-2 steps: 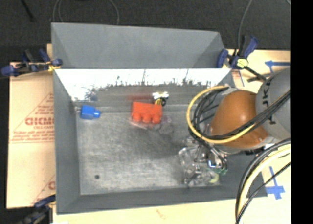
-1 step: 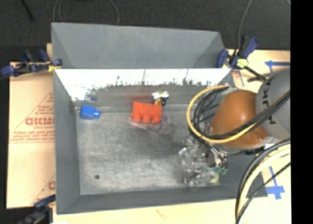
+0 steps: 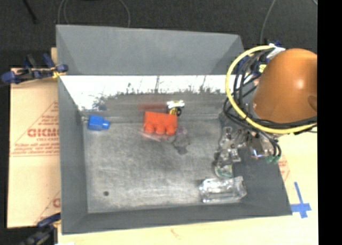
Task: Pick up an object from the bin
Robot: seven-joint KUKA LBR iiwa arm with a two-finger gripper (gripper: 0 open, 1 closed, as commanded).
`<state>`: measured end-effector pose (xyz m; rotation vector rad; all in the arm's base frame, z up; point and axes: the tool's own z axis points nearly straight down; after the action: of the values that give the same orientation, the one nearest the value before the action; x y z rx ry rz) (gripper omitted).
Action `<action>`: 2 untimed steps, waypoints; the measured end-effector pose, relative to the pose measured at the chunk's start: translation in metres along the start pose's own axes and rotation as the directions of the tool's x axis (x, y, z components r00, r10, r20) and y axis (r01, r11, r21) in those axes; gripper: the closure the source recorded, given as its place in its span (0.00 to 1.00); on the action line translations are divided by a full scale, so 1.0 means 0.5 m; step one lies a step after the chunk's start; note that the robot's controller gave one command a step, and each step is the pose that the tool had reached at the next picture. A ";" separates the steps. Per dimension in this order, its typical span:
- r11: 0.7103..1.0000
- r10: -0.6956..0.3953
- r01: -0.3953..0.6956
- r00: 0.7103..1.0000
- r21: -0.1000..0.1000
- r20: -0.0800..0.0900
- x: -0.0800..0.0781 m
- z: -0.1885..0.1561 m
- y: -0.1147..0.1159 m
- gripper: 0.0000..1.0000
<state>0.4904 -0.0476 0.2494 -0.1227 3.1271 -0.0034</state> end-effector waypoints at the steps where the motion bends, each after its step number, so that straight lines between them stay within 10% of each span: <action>1: 0.812 -0.584 0.584 0.812 -0.006 -0.004 0.019 0.017 -0.097 1.00; 2: 0.813 -0.582 0.582 0.813 -0.008 -0.004 0.019 0.017 -0.095 0.00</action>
Offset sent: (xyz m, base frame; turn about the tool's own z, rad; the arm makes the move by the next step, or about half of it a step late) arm -0.0068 -0.0480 -0.0087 -0.6263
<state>0.4846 -0.0958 0.2410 -1.0747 2.9472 0.0001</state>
